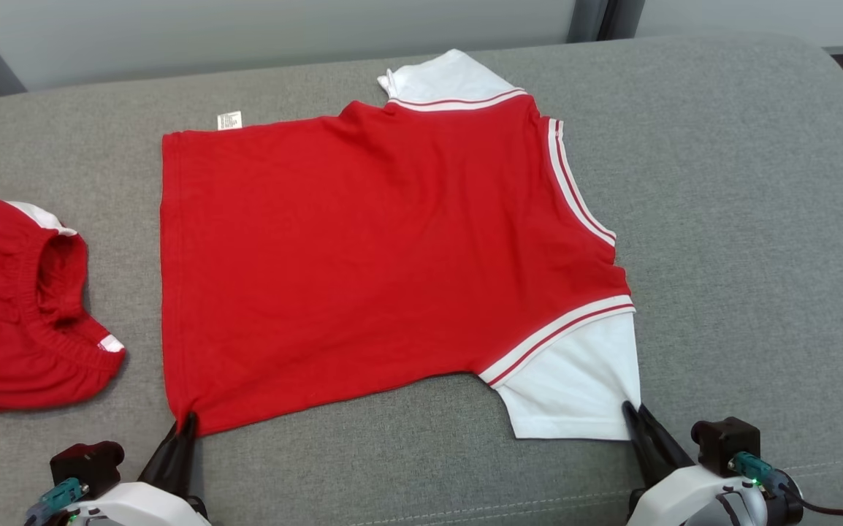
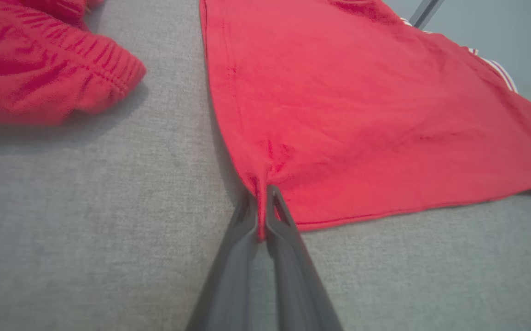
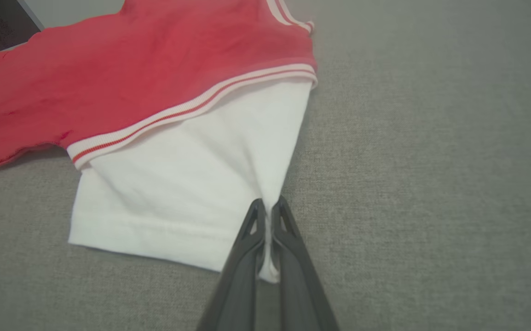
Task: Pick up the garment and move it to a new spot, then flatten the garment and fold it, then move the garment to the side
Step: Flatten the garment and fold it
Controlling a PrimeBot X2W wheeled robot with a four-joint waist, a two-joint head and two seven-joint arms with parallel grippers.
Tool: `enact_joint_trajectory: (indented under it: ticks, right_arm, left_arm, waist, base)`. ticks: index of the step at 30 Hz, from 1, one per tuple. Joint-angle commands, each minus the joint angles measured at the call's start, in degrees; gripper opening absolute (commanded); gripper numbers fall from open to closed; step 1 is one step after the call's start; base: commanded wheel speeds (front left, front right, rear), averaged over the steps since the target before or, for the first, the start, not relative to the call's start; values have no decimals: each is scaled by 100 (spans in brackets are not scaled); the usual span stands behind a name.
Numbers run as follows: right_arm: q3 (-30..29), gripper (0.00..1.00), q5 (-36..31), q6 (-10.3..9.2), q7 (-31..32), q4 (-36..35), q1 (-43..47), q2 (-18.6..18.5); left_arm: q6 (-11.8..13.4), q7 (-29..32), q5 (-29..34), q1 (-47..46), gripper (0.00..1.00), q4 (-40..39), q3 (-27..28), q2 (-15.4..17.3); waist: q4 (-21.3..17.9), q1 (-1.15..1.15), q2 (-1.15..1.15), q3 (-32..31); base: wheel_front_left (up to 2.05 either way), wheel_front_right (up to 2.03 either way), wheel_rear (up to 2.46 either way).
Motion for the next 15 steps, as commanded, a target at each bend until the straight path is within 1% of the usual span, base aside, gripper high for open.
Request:
enact_joint_trajectory:
  ticks: [1,8,15]
  right_arm:
    - [154,0,20,-16,-19,-78,-62,-46]
    - [328,0,155,-16,-19,142,-35,-46]
    - [449,0,216,-16,-19,383,94,-46]
  left_arm:
    - [1,-35,-9,-164,0,-98,245,145]
    - [1,-35,284,86,0,147,641,73]
    - [1,-35,682,287,0,525,1020,-188]
  waist:
    - [1,0,0,-64]
    - [-18,0,0,-472]
    - [-28,0,0,-935]
  base:
    - [0,0,0]
    - [0,0,0]
    - [0,0,0]
